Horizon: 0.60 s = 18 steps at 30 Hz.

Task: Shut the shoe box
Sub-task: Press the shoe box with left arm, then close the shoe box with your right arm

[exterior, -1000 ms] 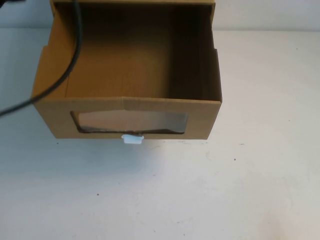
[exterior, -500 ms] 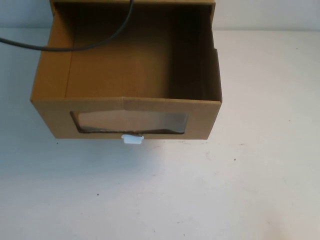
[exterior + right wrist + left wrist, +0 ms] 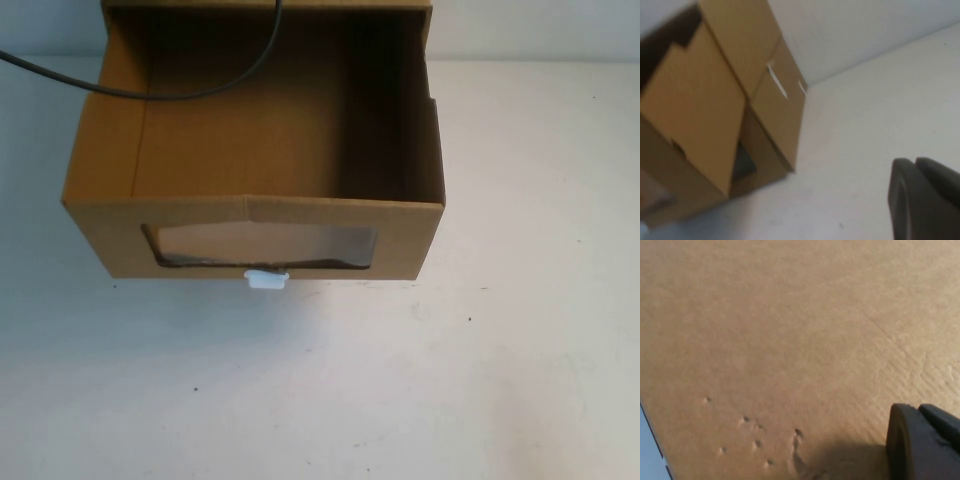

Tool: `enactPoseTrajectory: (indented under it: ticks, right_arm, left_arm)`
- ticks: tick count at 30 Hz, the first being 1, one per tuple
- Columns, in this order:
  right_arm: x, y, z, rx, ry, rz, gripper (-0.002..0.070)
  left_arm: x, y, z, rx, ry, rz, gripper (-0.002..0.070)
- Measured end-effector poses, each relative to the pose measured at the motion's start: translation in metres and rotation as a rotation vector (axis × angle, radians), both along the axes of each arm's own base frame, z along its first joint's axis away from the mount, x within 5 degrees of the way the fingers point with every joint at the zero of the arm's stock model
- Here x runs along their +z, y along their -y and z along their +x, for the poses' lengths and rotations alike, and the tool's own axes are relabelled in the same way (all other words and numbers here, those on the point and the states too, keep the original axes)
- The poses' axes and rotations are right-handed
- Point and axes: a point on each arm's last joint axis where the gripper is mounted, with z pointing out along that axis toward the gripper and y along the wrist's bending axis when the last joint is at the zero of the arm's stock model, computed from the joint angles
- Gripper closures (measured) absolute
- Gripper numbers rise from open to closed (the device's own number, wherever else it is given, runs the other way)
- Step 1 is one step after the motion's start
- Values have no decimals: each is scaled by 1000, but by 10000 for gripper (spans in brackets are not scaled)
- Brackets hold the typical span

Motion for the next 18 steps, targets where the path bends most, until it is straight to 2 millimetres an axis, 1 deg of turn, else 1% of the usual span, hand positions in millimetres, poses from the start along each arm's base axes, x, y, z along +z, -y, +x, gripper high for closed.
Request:
enactPoseTrajectory:
  ticks: [3,6,8,10,13,16,18]
  right_arm:
    - [7,4,1,-46,44,176,689]
    - [9,5,1,-54,46,262,689]
    - [15,-1,-2,14,20,268,689]
    - [32,-10,-6,115,-15,255,688]
    - [65,-23,-6,254,-124,174,687]
    - [92,-35,6,379,-309,52,687]
    - [108,-41,21,460,-440,-36,687]
  left_arm:
    - [1,0,0,-3,1,0,677]
    - [1,0,0,-4,-1,1,677]
    - [1,0,0,-5,-2,1,677]
    - [1,0,0,-5,-2,1,677]
    - [0,0,0,-5,-4,1,677]
    - [0,0,0,-5,-4,1,677]
    - [0,0,0,-5,-4,1,677]
